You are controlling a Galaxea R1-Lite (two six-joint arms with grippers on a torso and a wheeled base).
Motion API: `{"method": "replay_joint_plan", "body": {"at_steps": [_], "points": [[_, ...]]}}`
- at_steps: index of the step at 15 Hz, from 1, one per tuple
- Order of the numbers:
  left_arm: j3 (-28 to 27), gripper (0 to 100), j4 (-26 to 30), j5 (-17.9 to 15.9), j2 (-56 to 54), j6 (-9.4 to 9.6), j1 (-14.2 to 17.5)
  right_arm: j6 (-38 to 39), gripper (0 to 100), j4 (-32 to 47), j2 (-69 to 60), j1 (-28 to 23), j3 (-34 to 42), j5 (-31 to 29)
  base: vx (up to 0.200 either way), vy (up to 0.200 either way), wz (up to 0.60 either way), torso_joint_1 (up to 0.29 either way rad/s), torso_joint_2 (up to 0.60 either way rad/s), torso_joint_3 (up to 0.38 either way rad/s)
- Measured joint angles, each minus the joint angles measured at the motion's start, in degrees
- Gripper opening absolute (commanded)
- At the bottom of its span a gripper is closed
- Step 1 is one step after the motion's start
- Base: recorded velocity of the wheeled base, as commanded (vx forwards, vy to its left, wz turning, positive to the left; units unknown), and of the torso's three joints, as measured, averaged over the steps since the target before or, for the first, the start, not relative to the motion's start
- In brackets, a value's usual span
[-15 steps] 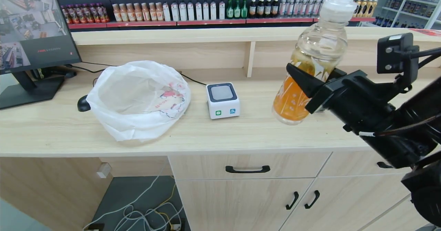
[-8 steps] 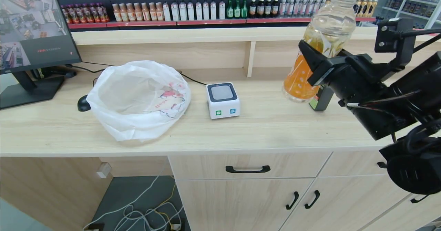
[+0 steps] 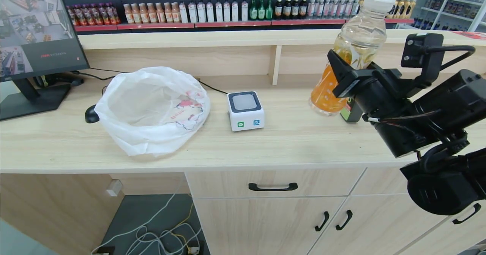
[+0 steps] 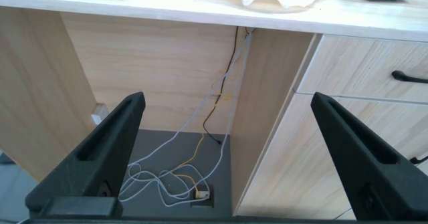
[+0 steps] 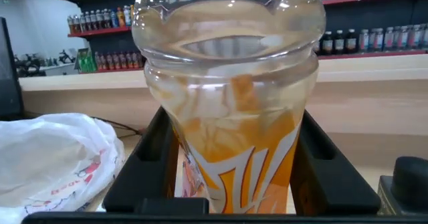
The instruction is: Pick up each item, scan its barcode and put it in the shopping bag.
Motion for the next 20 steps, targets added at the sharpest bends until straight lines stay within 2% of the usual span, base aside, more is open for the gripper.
{"method": "replay_joint_plan", "body": {"at_steps": [3, 16, 20], "points": [[0.0, 100, 0.0, 0.0, 0.0, 0.15, 0.0, 0.1, 0, -0.2, 0.6, -0.1, -0.4, 0.0, 0.0, 0.0, 0.0, 0.0, 0.0, 0.0], [0.0, 100, 0.0, 0.0, 0.0, 0.06, 0.0, 1.5, 0, -1.1, 1.7, -0.8, -0.6, 0.2, 0.0, 0.2, 0.0, 0.002, 0.0, -0.001], [0.0, 100, 0.0, 0.0, 0.0, 0.15, 0.0, 1.7, 0, -1.0, 1.7, -0.7, -0.7, 0.2, 0.0, 0.0, 0.0, 0.0, 0.0, 0.0]]}}
